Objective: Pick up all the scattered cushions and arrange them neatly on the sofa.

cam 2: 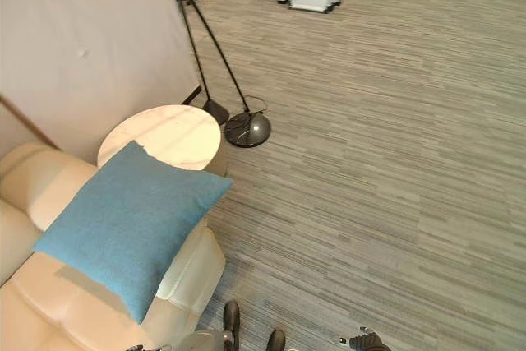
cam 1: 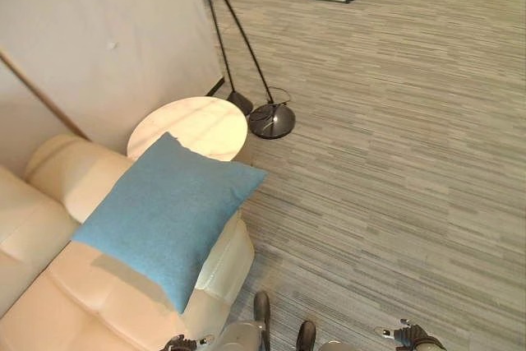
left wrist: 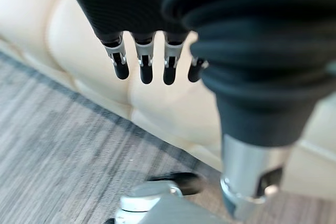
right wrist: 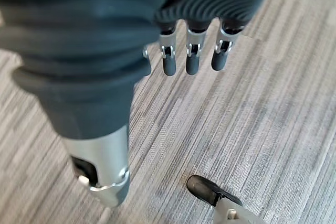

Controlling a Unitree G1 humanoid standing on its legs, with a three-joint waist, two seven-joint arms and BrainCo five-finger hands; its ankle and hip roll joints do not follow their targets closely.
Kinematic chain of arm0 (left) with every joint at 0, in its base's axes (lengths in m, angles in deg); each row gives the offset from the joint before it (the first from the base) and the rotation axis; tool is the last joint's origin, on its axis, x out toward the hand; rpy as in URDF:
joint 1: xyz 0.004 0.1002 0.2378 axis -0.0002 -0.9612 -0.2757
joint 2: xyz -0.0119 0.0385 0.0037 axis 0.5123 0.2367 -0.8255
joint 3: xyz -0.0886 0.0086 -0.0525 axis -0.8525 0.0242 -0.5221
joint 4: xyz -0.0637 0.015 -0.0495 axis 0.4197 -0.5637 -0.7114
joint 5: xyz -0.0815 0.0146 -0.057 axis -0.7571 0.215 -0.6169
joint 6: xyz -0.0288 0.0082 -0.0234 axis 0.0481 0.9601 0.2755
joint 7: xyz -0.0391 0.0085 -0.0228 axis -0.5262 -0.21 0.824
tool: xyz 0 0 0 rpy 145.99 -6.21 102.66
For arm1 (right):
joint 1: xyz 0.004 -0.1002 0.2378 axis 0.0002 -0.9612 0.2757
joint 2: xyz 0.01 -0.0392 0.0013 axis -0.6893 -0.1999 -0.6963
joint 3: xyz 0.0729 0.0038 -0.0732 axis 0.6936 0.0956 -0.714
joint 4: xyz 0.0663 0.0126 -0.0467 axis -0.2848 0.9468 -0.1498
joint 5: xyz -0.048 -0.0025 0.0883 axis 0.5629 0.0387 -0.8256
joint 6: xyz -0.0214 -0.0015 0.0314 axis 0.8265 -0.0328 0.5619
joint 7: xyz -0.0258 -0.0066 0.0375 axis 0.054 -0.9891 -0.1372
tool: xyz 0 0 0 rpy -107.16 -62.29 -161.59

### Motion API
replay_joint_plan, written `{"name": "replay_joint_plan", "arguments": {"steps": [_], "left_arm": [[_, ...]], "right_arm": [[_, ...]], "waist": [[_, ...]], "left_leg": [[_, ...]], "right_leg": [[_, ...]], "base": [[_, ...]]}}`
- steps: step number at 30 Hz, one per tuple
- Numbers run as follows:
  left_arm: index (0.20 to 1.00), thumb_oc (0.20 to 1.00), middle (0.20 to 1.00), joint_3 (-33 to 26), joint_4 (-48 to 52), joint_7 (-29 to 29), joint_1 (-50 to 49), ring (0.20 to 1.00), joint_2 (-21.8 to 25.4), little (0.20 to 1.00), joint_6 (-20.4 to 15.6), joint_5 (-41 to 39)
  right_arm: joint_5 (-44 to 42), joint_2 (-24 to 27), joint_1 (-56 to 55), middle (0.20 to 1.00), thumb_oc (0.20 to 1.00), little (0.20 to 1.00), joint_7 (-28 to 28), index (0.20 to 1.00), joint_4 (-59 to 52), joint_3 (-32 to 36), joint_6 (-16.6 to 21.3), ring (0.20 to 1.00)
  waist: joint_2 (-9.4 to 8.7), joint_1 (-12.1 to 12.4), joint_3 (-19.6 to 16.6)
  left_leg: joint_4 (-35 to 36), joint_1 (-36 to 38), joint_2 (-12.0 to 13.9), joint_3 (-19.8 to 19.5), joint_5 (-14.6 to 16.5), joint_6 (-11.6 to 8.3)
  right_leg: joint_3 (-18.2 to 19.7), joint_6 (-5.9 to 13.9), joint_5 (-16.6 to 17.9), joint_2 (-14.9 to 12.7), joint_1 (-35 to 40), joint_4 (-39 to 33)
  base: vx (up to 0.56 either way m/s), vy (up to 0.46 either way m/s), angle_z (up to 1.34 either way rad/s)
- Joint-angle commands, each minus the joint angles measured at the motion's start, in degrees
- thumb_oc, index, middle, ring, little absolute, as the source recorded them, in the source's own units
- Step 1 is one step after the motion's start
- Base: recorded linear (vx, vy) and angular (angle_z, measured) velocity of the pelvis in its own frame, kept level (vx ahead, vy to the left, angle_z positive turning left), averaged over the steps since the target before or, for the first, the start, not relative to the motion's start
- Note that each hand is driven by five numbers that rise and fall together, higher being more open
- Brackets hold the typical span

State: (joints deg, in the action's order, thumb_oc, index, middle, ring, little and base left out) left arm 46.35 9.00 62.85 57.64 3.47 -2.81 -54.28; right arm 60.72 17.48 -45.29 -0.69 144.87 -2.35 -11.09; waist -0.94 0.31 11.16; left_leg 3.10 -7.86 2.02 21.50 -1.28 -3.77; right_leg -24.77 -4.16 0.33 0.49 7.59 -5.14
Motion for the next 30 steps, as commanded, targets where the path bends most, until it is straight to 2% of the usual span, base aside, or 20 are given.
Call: {"name": "replay_joint_plan", "arguments": {"steps": [1,3,5,6,7,8,9,10,11,12,13,14,15,16,17,19,20,22,26,30], "left_arm": [[1.000,1.000,1.000,0.57,-0.23,-0.60,0.39,1.000,1.98,1.000,0.20,0.78],[1.000,1.000,1.000,-0.64,-0.99,-0.67,-1.00,1.000,1.64,1.000,0.27,-0.38],[1.000,1.000,1.000,-0.91,-0.53,-0.32,-1.15,1.000,1.87,1.000,0.30,-1.19],[1.000,1.000,1.000,-0.80,0.07,-0.38,-1.11,1.000,2.13,1.000,0.26,-1.32],[1.000,1.000,1.000,-0.81,0.09,-0.38,-1.12,1.000,2.14,1.000,0.28,-1.33],[1.000,1.000,1.000,-0.70,0.60,-0.42,-1.11,1.000,2.25,1.000,0.23,-1.51],[1.000,1.000,1.000,-0.07,1.91,-0.75,-0.80,1.000,2.65,1.000,0.22,-1.28],[1.000,1.000,1.000,-0.08,1.94,-0.76,-0.80,1.000,2.65,1.000,0.25,-1.28],[1.000,1.000,1.000,0.57,2.83,-1.08,-0.59,1.000,2.93,1.000,0.14,-0.84],[1.000,1.000,1.000,1.75,4.77,-1.43,0.09,1.000,3.73,1.000,-0.20,0.39],[1.000,1.000,1.000,1.76,4.78,-1.43,0.09,1.000,3.72,1.000,-0.19,0.40],[1.000,1.000,1.000,3.10,6.47,-1.80,1.58,1.000,4.69,1.000,-0.70,1.95],[1.000,1.000,1.000,3.10,6.47,-1.80,1.59,1.000,4.69,1.000,-0.70,1.95],[1.000,1.000,1.000,3.60,7.66,-1.99,2.20,1.000,5.03,1.000,-0.91,2.25],[1.000,1.000,1.000,3.94,8.59,-2.31,3.42,1.000,5.75,1.000,-1.08,2.37],[1.000,1.000,1.000,4.14,9.45,-2.40,4.88,1.000,6.46,1.000,-1.43,2.08],[1.000,1.000,1.000,4.14,9.45,-2.40,4.89,1.000,6.46,1.000,-1.43,2.08],[1.000,1.000,1.000,4.67,9.68,-2.13,5.58,1.000,6.65,1.000,-1.99,0.75],[1.000,1.000,1.000,4.27,8.98,-1.80,5.04,1.000,5.72,1.000,-2.17,-1.43],[1.000,1.000,1.000,3.80,7.54,-0.95,2.87,1.000,3.91,1.000,-1.85,-4.74]], "right_arm": [[1.33,1.63,-0.72,1.000,1.000,1.000,-0.50,1.000,-1.74,1.23,-0.16,1.000],[2.47,0.23,-0.57,1.000,1.000,1.000,-0.06,1.000,-2.07,0.48,-0.28,1.000],[2.75,-0.56,-0.28,1.000,1.000,1.000,0.17,1.000,-2.29,0.37,-0.16,1.000],[3.13,-0.94,-0.26,1.000,1.000,1.000,0.42,1.000,-2.81,0.24,-0.08,1.000],[3.14,-0.95,-0.25,1.000,1.000,1.000,0.43,1.000,-2.81,0.24,-0.08,1.000],[3.31,-1.05,-0.13,1.000,1.000,1.000,0.47,1.000,-3.20,0.29,-0.18,1.000],[2.95,-0.93,-0.15,1.000,1.000,1.000,0.35,1.000,-4.58,0.68,-0.13,1.000],[2.96,-0.93,-0.14,1.000,1.000,1.000,0.35,1.000,-4.60,0.68,-0.14,1.000],[2.91,-1.02,-0.13,1.000,1.000,1.000,0.21,1.000,-4.91,0.70,-0.09,1.000],[2.79,-0.59,0.13,1.000,1.000,1.000,-0.11,1.000,-5.38,0.54,0.12,1.000],[2.79,-0.59,0.14,1.000,1.000,1.000,-0.11,1.000,-5.37,0.55,0.13,1.000],[2.53,-0.13,0.58,1.000,1.000,1.000,-0.37,1.000,-5.93,0.37,0.38,1.000],[2.53,-0.12,0.59,1.000,1.000,1.000,-0.37,1.000,-5.92,0.38,0.38,1.000],[2.39,0.16,1.00,1.000,1.000,1.000,-0.59,1.000,-5.97,0.37,0.44,1.000],[1.98,0.75,1.46,1.000,1.000,1.000,-1.11,1.000,-6.28,0.53,0.57,1.000],[1.89,1.21,1.52,1.000,1.000,1.000,-1.41,1.000,-6.26,0.67,0.55,1.000],[1.89,1.21,1.54,1.000,1.000,1.000,-1.41,1.000,-6.25,0.67,0.55,1.000],[1.70,1.39,0.81,1.000,1.000,1.000,-1.58,1.000,-6.23,1.05,0.53,1.000],[1.58,1.07,0.81,1.000,1.000,1.000,-1.34,1.000,-4.77,1.03,0.44,1.000],[2.56,2.06,0.22,1.000,1.000,1.000,-1.61,1.000,-3.52,0.19,0.20,1.000]], "waist": [[0.72,0.32,-2.20],[0.15,1.01,-4.77],[-0.69,1.75,-5.05],[-0.87,1.70,-4.64],[-0.92,1.66,-4.66],[-1.08,1.37,-4.24],[-0.94,0.43,-2.82],[-1.00,0.45,-2.83],[-0.81,-0.04,-2.19],[-0.19,-0.33,-1.54],[-0.17,-0.30,-1.54],[0.59,-0.28,-1.33],[0.66,-0.30,-1.38],[0.97,-0.37,-1.30],[0.64,-0.95,-1.25],[0.42,-1.31,-1.17],[0.42,-1.25,-1.25],[-0.36,-1.90,-1.53],[-1.13,-1.98,-2.70],[-1.79,-1.51,-3.70]], "left_leg": [[1.90,4.78,-0.27,0.85,-4.71,0.95],[1.90,6.59,-1.40,-0.47,-2.44,1.75],[1.90,7.96,-2.57,-2.20,-1.06,3.03],[1.90,9.68,-3.64,-3.76,0.90,4.77],[1.90,9.64,-3.78,-3.78,0.96,4.88],[1.90,10.81,-4.92,-4.73,2.23,6.12],[1.90,12.50,-6.10,-6.73,3.30,7.42],[1.90,12.47,-6.22,-6.71,3.34,7.50],[1.90,12.82,-6.17,-7.76,3.63,7.67],[1.90,12.86,-5.69,-10.05,3.39,7.29],[1.90,12.87,-5.64,-10.03,3.40,7.26],[1.90,12.34,-4.88,-12.23,2.05,6.65],[1.90,12.27,-4.80,-12.26,2.02,6.63],[1.90,12.20,-4.53,-13.18,1.84,6.41],[1.90,12.30,-4.83,-15.61,1.74,6.18],[1.90,12.02,-4.98,-18.23,1.63,6.04],[1.90,11.91,-4.97,-18.17,1.61,6.03],[1.90,11.95,-5.20,-22.63,1.32,5.75],[1.90,11.84,-4.70,-23.93,1.51,5.14],[1.90,11.90,-1.57,-25.96,0.59,2.62]], "right_leg": [[3.36,6.85,-7.61,-1.12,1.92,3.01],[1.59,7.72,-8.96,-2.78,3.50,5.62],[0.39,8.71,-9.57,-4.48,3.59,10.24],[-0.22,10.25,-7.57,-7.52,0.58,20.14],[-0.20,10.39,-7.76,-7.75,0.37,20.60],[0.30,12.08,-4.30,-10.00,-1.68,27.10],[3.47,13.06,1.16,-12.08,-5.86,36.30],[3.58,13.17,1.09,-12.24,-6.03,36.57],[6.17,12.68,0.56,-11.76,-8.54,39.71],[10.73,10.89,-3.51,-8.76,-12.31,38.43],[10.73,10.84,-3.50,-8.70,-12.28,38.37],[12.10,9.12,-5.21,-6.78,-12.40,29.73],[12.04,9.08,-5.08,-6.69,-12.38,29.54],[14.48,8.91,-4.97,-5.25,-12.74,23.84],[21.10,9.74,-3.01,-2.91,-12.14,14.88],[27.67,10.38,-0.27,-2.11,-13.03,10.01],[27.74,10.38,-0.16,-2.09,-13.11,9.91],[31.70,10.66,1.38,-1.99,-12.82,7.98],[30.86,10.34,1.75,-2.40,-10.17,4.10],[27.73,8.50,0.46,-0.71,-6.06,0.23]], "base": [[0.29,0.161,1.02],[0.53,0.321,0.88],[0.39,0.293,0.50],[0.12,0.168,0.69],[0.18,0.290,0.89],[0.12,0.280,0.99],[0.12,0.277,0.94],[0.07,0.192,1.04],[0.04,0.054,1.16],[0.04,0.046,1.02],[0.06,-0.043,1.07],[0.03,-0.052,0.80],[0.06,-0.073,0.95],[0.09,-0.081,0.83],[0.12,-0.105,0.61],[0.08,-0.096,0.44],[0.05,-0.090,0.43],[0.10,-0.217,0.62],[0.11,-0.251,0.87],[0.11,-0.456,0.09]]}}
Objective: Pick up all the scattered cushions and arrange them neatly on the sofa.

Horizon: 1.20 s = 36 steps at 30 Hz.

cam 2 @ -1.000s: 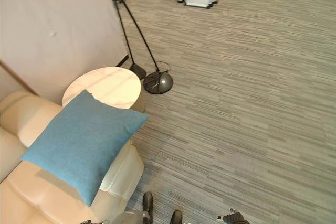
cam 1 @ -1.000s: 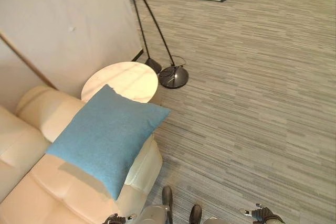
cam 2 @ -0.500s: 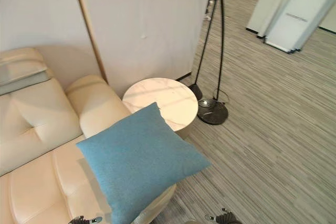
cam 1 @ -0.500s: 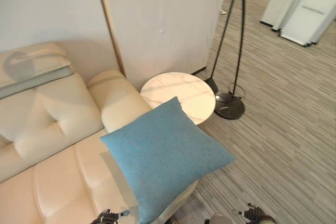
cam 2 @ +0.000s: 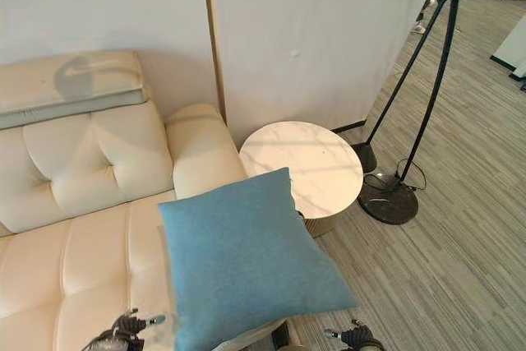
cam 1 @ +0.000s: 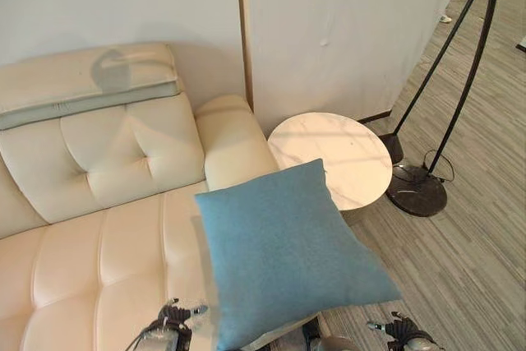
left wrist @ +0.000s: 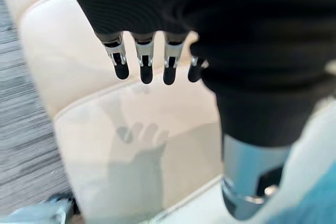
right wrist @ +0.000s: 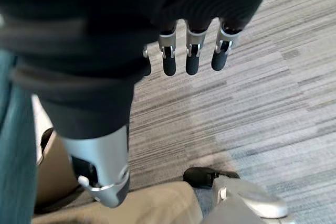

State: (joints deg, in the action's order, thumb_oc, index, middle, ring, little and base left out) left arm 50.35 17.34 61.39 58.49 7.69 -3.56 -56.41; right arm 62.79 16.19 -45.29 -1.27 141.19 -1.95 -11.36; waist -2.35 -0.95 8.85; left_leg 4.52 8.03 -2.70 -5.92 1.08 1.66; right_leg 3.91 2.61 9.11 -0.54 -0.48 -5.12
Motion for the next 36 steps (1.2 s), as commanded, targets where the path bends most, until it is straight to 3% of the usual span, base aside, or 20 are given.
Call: {"name": "replay_joint_plan", "arguments": {"steps": [1,4,6,8,10,12,13,17,23,30,33,35,36], "left_arm": [[1.000,1.000,1.000,-0.23,-0.59,0.71,1.61,1.000,-0.54,1.000,-0.99,-2.95],[1.000,1.000,1.000,-0.66,0.44,0.77,1.14,1.000,-1.16,1.000,-0.87,-5.56],[1.000,1.000,1.000,-1.01,2.42,0.50,1.07,1.000,-1.72,1.000,-0.80,-7.74],[1.000,1.000,1.000,-1.49,5.08,-0.06,1.16,1.000,-2.36,1.000,-0.80,-9.61],[1.000,1.000,1.000,-2.17,6.72,-0.36,0.70,1.000,-2.81,1.000,-0.93,-11.53],[1.000,1.000,1.000,-2.81,9.28,-1.24,0.53,1.000,-3.27,1.000,-0.63,-12.54],[1.000,1.000,1.000,-3.66,10.65,-1.53,0.54,1.000,-3.63,1.000,-0.75,-13.55],[1.000,1.000,1.000,-5.61,13.43,-4.13,1.98,1.000,-3.38,1.000,-1.01,-15.86],[1.000,1.000,1.000,-5.86,14.81,-5.70,4.60,1.000,-3.51,1.000,-0.89,-18.75],[1.000,1.000,1.000,-2.20,11.90,-8.13,12.10,1.000,-5.79,1.000,-0.98,-25.39],[1.000,1.000,1.000,1.14,9.07,-9.58,16.03,1.000,-8.29,1.000,-0.24,-26.93],[1.000,1.000,1.000,1.74,8.16,-9.66,16.63,1.000,-8.94,1.000,0.17,-27.24],[1.000,1.000,1.000,3.56,7.69,-10.49,17.23,1.000,-10.58,1.000,-0.08,-28.88]], "right_arm": [[0.52,3.61,-0.13,1.000,1.000,1.000,-1.24,1.000,-0.06,-0.10,0.46,1.000],[0.81,5.12,-0.43,1.000,1.000,1.000,-2.08,1.000,-1.47,0.40,0.34,1.000],[0.34,6.90,-1.01,1.000,1.000,1.000,-3.23,1.000,-3.95,2.39,0.01,1.000],[-1.43,8.71,-1.18,1.000,1.000,1.000,-4.62,1.000,-5.91,5.68,-0.27,1.000],[-2.75,10.32,-1.70,1.000,1.000,1.000,-5.83,1.000,-8.82,8.71,-0.73,1.000],[-2.99,11.91,-3.44,1.000,1.000,1.000,-6.97,1.000,-13.21,12.46,-1.41,1.000],[-3.00,13.38,-3.76,1.000,1.000,1.000,-7.89,1.000,-15.80,14.39,-1.54,1.000],[-2.40,16.85,-2.56,1.000,1.000,1.000,-9.31,1.000,-22.64,17.79,-2.26,1.000],[-0.95,18.33,3.44,1.000,1.000,1.000,-9.19,1.000,-25.67,14.61,-3.54,1.000],[-3.31,11.89,13.72,1.000,1.000,1.000,-10.42,1.000,-23.73,5.53,-4.41,1.000],[-8.17,4.20,16.65,1.000,1.000,1.000,-12.28,1.000,-24.45,0.69,-3.43,1.000],[-9.20,2.71,16.61,1.000,1.000,1.000,-12.50,1.000,-24.87,-0.26,-3.16,1.000],[-14.69,-1.76,15.85,1.000,1.000,1.000,-13.57,1.000,-26.73,-2.42,-1.05,1.000]], "waist": [[-0.62,-0.22,-1.41],[-1.21,-0.28,-1.12],[-1.49,-0.70,-0.81],[-1.81,-1.29,-0.09],[-1.86,-1.52,-0.37],[-1.03,-2.87,-1.52],[-0.76,-3.20,-1.70],[-0.80,-3.81,-2.97],[-1.22,-3.00,-3.60],[-1.62,-2.90,-3.94],[-1.40,-3.24,-3.49],[-1.38,-3.33,-3.31],[-1.37,-3.42,-2.90]], "left_leg": [[0.48,-4.22,3.81,1.07,-2.17,-3.42],[0.48,-5.99,5.08,-0.35,-3.95,-4.86],[0.48,-7.68,5.24,1.14,-5.09,-4.75],[-1.88,-8.30,5.49,8.84,-3.92,-4.15],[-4.62,-7.71,5.09,11.88,-0.92,-3.70],[-0.75,-5.31,5.55,16.66,-1.22,-3.81],[0.48,-5.31,5.74,17.17,-2.41,-4.28],[0.48,-5.29,6.20,17.03,-1.71,-4.86],[0.48,-3.08,6.56,18.49,-0.83,-4.78],[0.48,-2.79,6.30,19.00,-0.21,-4.55],[0.48,-2.66,6.19,19.19,-0.06,-4.44],[0.48,-2.51,6.16,19.26,-0.02,-4.40],[0.48,-2.27,6.10,19.33,0.04,-4.35]], "right_leg": [[-1.69,1.34,-8.82,0.67,2.31,0.12],[-4.51,0.57,-10.13,1.44,2.32,0.12],[-6.99,0.35,-10.51,1.05,2.07,0.12],[-9.10,0.58,-10.33,0.20,1.68,0.12],[-10.05,0.73,-10.41,0.04,1.39,0.12],[-11.57,1.09,-10.61,0.24,1.47,0.12],[-12.25,1.10,-10.56,0.16,1.41,0.12],[-13.81,1.19,-10.62,-0.01,2.03,0.12],[-13.56,1.20,-11.47,-0.16,4.07,0.12],[-13.00,1.53,-11.35,-0.48,4.53,0.12],[-12.58,1.57,-11.24,-0.64,4.50,0.12],[-12.47,1.57,-11.19,-0.67,4.62,0.12],[-12.37,1.57,-11.15,-0.72,4.79,0.12]], "base": [[0.02,-0.351,0.45],[-0.03,-0.291,0.40],[-0.09,-0.259,0.50],[-0.11,-0.093,0.86],[-0.06,-0.051,0.70],[0.00,0.043,0.11],[-0.02,0.068,0.37],[0.00,0.037,0.27],[0.03,0.071,-0.07],[0.02,0.048,-0.01],[0.01,0.047,0.00],[0.01,0.016,0.00],[0.02,0.030,0.03]]}}
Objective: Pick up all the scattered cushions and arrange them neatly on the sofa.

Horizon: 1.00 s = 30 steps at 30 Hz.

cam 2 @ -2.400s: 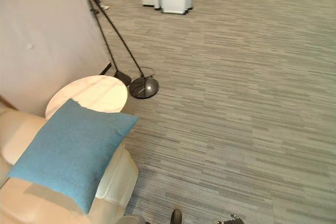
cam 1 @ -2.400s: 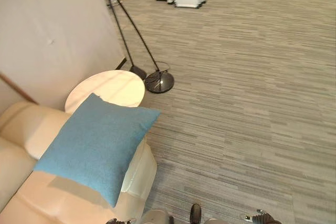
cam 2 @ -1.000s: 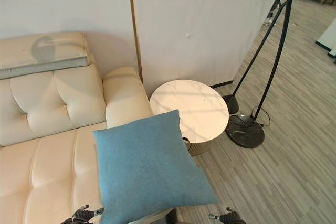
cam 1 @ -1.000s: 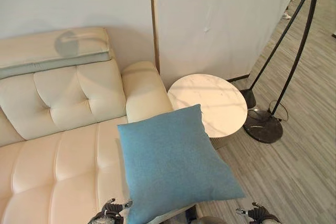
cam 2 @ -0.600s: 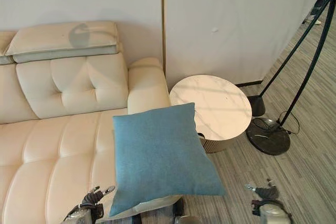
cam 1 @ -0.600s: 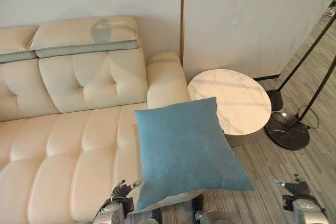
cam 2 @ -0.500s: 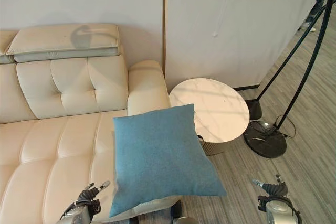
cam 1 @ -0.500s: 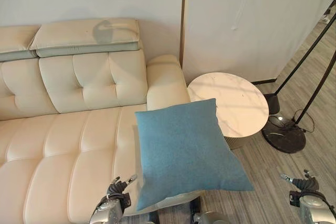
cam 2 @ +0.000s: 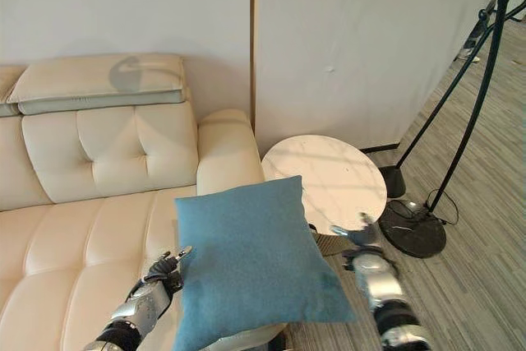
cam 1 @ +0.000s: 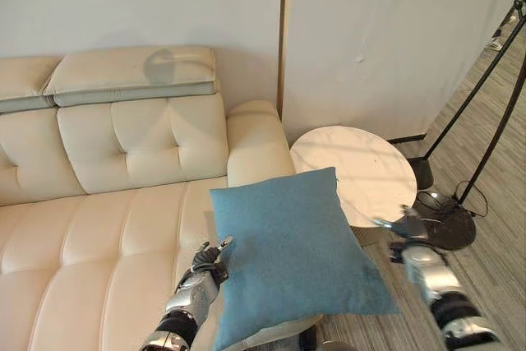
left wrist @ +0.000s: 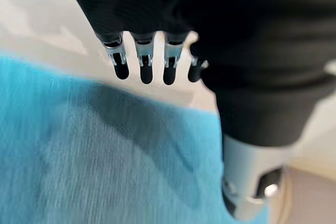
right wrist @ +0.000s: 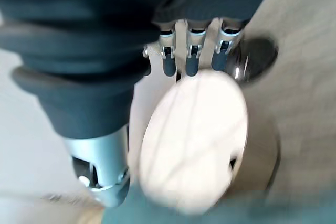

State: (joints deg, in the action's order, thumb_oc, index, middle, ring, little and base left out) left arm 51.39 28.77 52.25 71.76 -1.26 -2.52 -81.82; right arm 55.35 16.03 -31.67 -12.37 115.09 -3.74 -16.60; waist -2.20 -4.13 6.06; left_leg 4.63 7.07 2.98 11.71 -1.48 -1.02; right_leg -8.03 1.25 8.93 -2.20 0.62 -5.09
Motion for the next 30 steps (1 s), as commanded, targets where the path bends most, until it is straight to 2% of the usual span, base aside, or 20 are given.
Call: {"name": "replay_joint_plan", "arguments": {"steps": [1,3,4,6,8,9,11,14,18,23,25,26,27,28,29,30], "left_arm": [[1.000,1.000,1.000,3.63,-3.76,-1.78,4.22,1.000,-2.57,1.000,-1.42,-4.40],[1.000,1.000,1.000,4.82,-3.02,-2.07,4.17,1.000,-3.25,1.000,-1.52,-4.89],[1.000,1.000,1.000,7.67,-1.83,-1.47,3.50,1.000,-4.43,1.000,-0.81,-5.33],[1.000,1.000,1.000,8.72,-0.62,-1.50,2.82,1.000,-4.53,1.000,-1.07,-5.87],[1.000,1.000,1.000,12.69,3.43,0.83,0.34,1.000,-4.91,1.000,-0.98,-7.25],[1.000,1.000,1.000,14.60,3.94,3.54,-1.23,1.000,-5.14,1.000,-0.34,-8.23],[1.000,1.000,1.000,16.36,4.52,5.71,-2.51,1.000,-5.20,1.000,0.60,-9.75],[1.000,1.000,1.000,18.14,4.91,8.01,-3.40,1.000,-5.36,1.000,1.36,-12.08],[1.000,1.000,1.000,19.62,3.31,9.63,-3.84,1.000,-5.88,1.000,2.26,-13.13],[1.000,1.000,1.000,19.63,0.33,8.99,-2.38,1.000,-5.58,1.000,1.82,-10.93],[1.000,1.000,1.000,18.51,-0.40,7.81,-1.53,1.000,-4.58,1.000,1.51,-7.61],[1.000,1.000,1.000,17.91,-0.31,6.89,-1.43,1.000,-4.14,1.000,1.46,-6.84],[1.000,1.000,1.000,17.91,-0.31,6.89,-1.43,1.000,-4.15,1.000,1.46,-6.84],[1.000,1.000,1.000,16.89,0.32,5.17,-1.11,1.000,-3.37,1.000,1.19,-4.74],[1.000,1.000,1.000,16.89,0.32,5.17,-1.11,1.000,-3.37,1.000,1.19,-4.74],[1.000,1.000,1.000,16.01,0.72,4.08,-0.86,1.000,-2.89,1.000,1.00,-3.97]], "right_arm": [[-10.23,-3.67,1.48,1.000,1.000,1.000,-2.34,1.000,-1.10,-2.27,5.11,1.000],[-12.28,-5.18,0.60,1.000,1.000,1.000,-1.86,1.000,-2.55,-4.00,5.48,1.000],[-15.56,-7.20,-1.36,1.000,1.000,1.000,-0.40,1.000,-3.86,-7.97,5.92,1.000],[-16.82,-7.52,-2.35,1.000,1.000,1.000,0.20,1.000,-5.09,-9.25,5.78,1.000],[-25.56,-8.87,-5.94,1.000,1.000,1.000,5.30,1.000,-7.29,-13.52,6.54,1.000],[-28.93,-9.28,-6.74,1.000,1.000,1.000,9.83,1.000,-5.58,-16.61,5.10,1.000],[-32.99,-9.75,-7.22,1.000,1.000,1.000,12.30,1.000,-4.81,-18.87,4.01,1.000],[-35.64,-9.50,-6.82,1.000,1.000,1.000,14.69,1.000,-4.90,-20.94,3.21,1.000],[-35.06,-9.11,-6.00,1.000,1.000,1.000,15.91,1.000,-4.10,-22.22,2.50,1.000],[-27.98,-6.94,-4.15,1.000,1.000,1.000,14.64,1.000,-2.23,-22.05,2.72,1.000],[-14.27,-3.90,-2.33,1.000,1.000,1.000,12.85,1.000,-1.86,-21.36,1.96,1.000],[-10.03,-2.57,-1.98,1.000,1.000,1.000,11.48,1.000,-2.09,-20.45,1.43,1.000],[-10.02,-2.57,-1.98,1.000,1.000,1.000,11.48,1.000,-2.09,-20.45,1.43,1.000],[-1.09,-0.23,-1.51,1.000,1.000,1.000,9.43,1.000,-1.83,-17.55,0.14,1.000],[-1.09,-0.23,-1.51,1.000,1.000,1.000,9.43,1.000,-1.83,-17.54,0.14,1.000],[3.64,0.77,-1.19,1.000,1.000,1.000,7.31,1.000,-0.86,-15.95,-0.26,1.000]], "waist": [[-1.50,-0.30,0.24],[-1.56,-0.31,0.32],[-1.67,-0.15,1.01],[-1.78,-0.05,1.24],[-2.02,0.39,1.70],[-2.21,0.76,1.93],[-2.38,1.20,1.99],[-2.59,1.66,2.10],[-2.64,1.96,2.24],[-2.71,2.04,3.67],[-2.72,2.06,4.56],[-2.75,2.02,4.73],[-2.74,2.01,4.73],[-2.72,1.90,5.25],[-2.73,1.88,5.17],[-2.64,1.88,5.46]], "left_leg": [[0.37,-1.21,0.41,1.68,2.66,-1.68],[0.37,-1.43,0.42,1.65,2.57,-1.67],[0.37,-1.62,0.41,1.56,2.45,-1.67],[0.37,-1.66,0.44,1.51,2.43,-1.67],[0.37,-1.74,0.38,1.33,2.40,-1.57],[0.37,-1.80,0.35,1.13,2.38,-1.54],[0.37,-1.95,0.29,0.93,2.35,-1.57],[0.37,-2.26,0.27,0.74,2.25,-1.62],[0.37,-2.94,0.16,0.29,2.07,-1.67],[0.37,-5.75,0.07,-0.89,1.02,-1.75],[0.37,-6.84,0.05,-1.39,0.62,-1.75],[0.37,-7.25,0.04,-1.51,0.49,-1.74],[0.37,-7.26,0.04,-1.52,0.49,-1.74],[0.37,-7.51,0.00,-1.63,0.44,-1.64],[0.37,-7.62,0.00,-1.65,0.41,-1.64],[0.37,-7.73,-0.05,-1.74,0.42,-1.57]], "right_leg": [[-0.48,2.94,-11.01,0.91,3.83,0.09],[-0.51,2.91,-10.97,0.86,3.62,0.09],[-0.45,2.91,-10.88,0.83,3.43,0.09],[-0.46,2.93,-10.87,0.83,3.38,0.09],[-0.45,2.98,-10.83,0.79,3.32,0.09],[-0.38,2.98,-10.83,0.75,3.22,0.09],[-0.42,3.03,-10.88,0.71,3.09,0.09],[-0.61,3.12,-10.74,0.66,2.81,0.09],[-0.78,3.12,-10.63,0.60,2.30,0.09],[-1.29,3.11,-9.93,0.36,-0.16,0.09],[-1.62,3.13,-9.56,0.24,-1.12,0.09],[-1.79,3.17,-9.45,0.19,-1.39,0.09],[-1.80,3.17,-9.45,0.19,-1.39,0.09],[-1.95,3.34,-9.26,0.06,-1.61,0.09],[-1.96,3.33,-9.25,0.05,-1.71,0.09],[-2.04,3.42,-9.17,0.02,-1.80,0.09]], "base": [[0.01,0.037,0.03],[0.00,0.000,0.00],[0.00,0.000,0.00],[0.00,0.000,0.00],[0.02,0.010,-0.01],[0.00,0.000,0.00],[0.00,0.000,0.00],[0.00,0.000,0.00],[-0.01,0.001,0.00],[-0.06,0.002,0.08],[-0.06,-0.002,0.14],[-0.01,-0.005,0.14],[-0.01,0.005,0.11],[-0.01,0.006,0.08],[-0.01,0.012,0.07],[0.00,0.013,0.06]]}}
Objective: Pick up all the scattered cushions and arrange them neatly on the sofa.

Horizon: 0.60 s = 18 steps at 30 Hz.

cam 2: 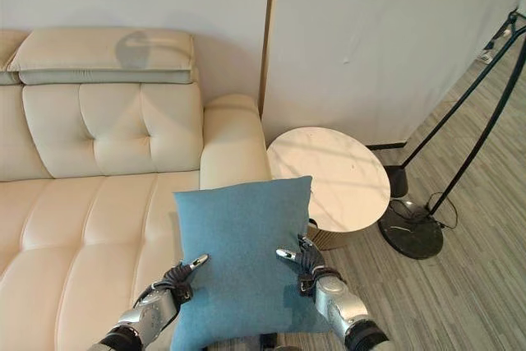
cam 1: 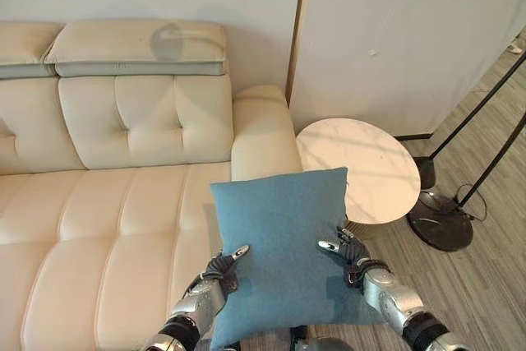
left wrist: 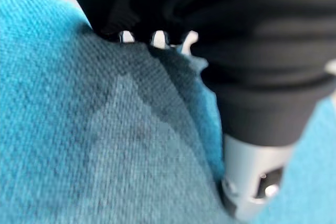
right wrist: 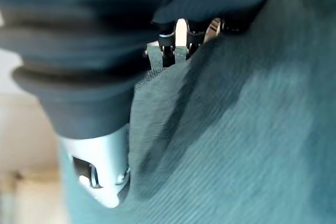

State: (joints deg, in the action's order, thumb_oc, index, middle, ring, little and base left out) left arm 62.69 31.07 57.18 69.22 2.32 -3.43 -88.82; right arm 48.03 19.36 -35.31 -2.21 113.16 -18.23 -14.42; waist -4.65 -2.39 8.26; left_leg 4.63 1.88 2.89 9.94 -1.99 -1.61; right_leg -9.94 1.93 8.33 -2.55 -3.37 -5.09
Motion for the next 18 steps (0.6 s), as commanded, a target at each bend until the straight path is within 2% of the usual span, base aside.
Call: {"name": "replay_joint_plan", "arguments": {"steps": [1,2,3,8,14,15,16,17,18], "left_arm": [[1.000,1.000,1.000,3.95,-1.11,-2.48,2.26,1.000,-5.70,1.000,1.34,5.37],[1.000,1.000,1.000,3.94,-1.12,-2.48,2.27,1.000,-5.69,1.000,1.34,5.37],[1.000,1.000,1.000,3.58,-1.82,-3.51,3.08,1.000,-5.17,1.000,1.27,8.95],[1.000,1.000,1.000,3.33,-1.26,-5.48,3.41,1.000,-4.36,1.000,1.68,14.53],[1.000,1.000,1.000,4.15,-2.56,-6.61,2.90,1.000,-4.57,1.000,2.38,17.51],[1.000,1.000,1.000,4.60,-2.17,-6.36,2.53,1.000,-4.88,1.000,1.89,15.45],[1.000,1.000,1.000,4.60,-2.17,-6.36,2.52,1.000,-4.87,1.000,1.89,15.45],[1.000,1.000,1.000,4.88,-1.82,-6.12,2.32,1.000,-5.07,1.000,1.84,14.37],[1.000,1.000,1.000,5.82,-0.95,-4.78,1.85,1.000,-5.65,1.000,1.42,10.94]], "right_arm": [[17.61,-1.86,3.56,1.000,1.000,1.000,-5.74,1.000,3.84,0.55,-3.74,1.000],[17.61,-1.87,3.58,1.000,1.000,1.000,-5.74,1.000,3.85,0.55,-3.74,1.000],[20.48,-2.36,4.77,1.000,1.000,1.000,-8.29,1.000,7.59,2.02,-4.12,1.000],[18.32,-4.50,4.91,1.000,1.000,1.000,-13.01,1.000,10.25,5.00,-4.18,1.000],[15.50,-7.28,2.70,1.000,1.000,1.000,-14.40,1.000,10.21,4.27,-2.81,1.000],[7.18,-9.59,1.00,1.000,1.000,1.000,-13.58,1.000,7.67,4.21,-0.56,1.000],[7.18,-9.60,1.00,1.000,1.000,1.000,-13.58,1.000,7.67,4.21,-0.56,1.000],[2.90,-10.72,0.01,1.000,1.000,1.000,-12.58,1.000,6.44,3.99,0.44,1.000],[-9.72,-13.34,-1.62,1.000,1.000,1.000,-10.21,1.000,3.46,3.30,4.10,1.000]], "waist": [[-0.01,0.12,3.53],[-0.01,0.11,3.56],[0.19,0.18,4.17],[0.17,0.15,5.19],[-0.08,0.08,5.62],[-0.27,0.03,5.93],[-0.28,0.00,5.82],[-0.38,-0.03,5.91],[-0.52,-0.05,6.14]], "left_leg": [[0.37,-2.93,-0.04,-0.24,0.89,-0.88],[0.37,-2.92,-0.04,-0.25,0.89,-0.88],[0.37,-3.23,-0.09,-0.63,0.78,-0.80],[0.37,-4.27,-0.25,-1.21,0.50,-0.68],[0.37,-4.72,-0.23,-1.42,0.43,-0.60],[0.37,-4.82,-0.22,-1.38,0.45,-0.57],[0.37,-4.96,-0.23,-1.40,0.41,-0.57],[0.37,-5.16,-0.25,-1.36,0.39,-0.57],[0.37,-5.01,-0.22,-1.26,0.47,-0.60]], "right_leg": [[-0.26,2.81,-8.42,0.29,1.88,0.09],[-0.28,2.81,-8.42,0.29,1.89,0.09],[-0.40,2.86,-8.36,0.19,1.62,0.09],[-0.71,2.98,-8.07,0.09,0.77,0.09],[-0.73,2.98,-8.09,0.16,0.30,0.09],[-0.63,2.98,-8.05,0.17,0.12,0.09],[-0.64,2.98,-8.03,0.15,-0.01,0.09],[-0.55,2.99,-7.95,0.17,-0.24,0.09],[-0.30,2.99,-7.94,0.28,-0.17,0.09]], "base": [[0.00,0.013,0.04],[-0.01,0.020,0.07],[-0.01,0.013,0.11],[-0.01,0.012,0.12],[0.01,0.006,0.06],[0.00,0.000,0.00],[0.00,0.000,0.00],[0.00,0.000,0.00],[0.00,0.000,0.00]]}}
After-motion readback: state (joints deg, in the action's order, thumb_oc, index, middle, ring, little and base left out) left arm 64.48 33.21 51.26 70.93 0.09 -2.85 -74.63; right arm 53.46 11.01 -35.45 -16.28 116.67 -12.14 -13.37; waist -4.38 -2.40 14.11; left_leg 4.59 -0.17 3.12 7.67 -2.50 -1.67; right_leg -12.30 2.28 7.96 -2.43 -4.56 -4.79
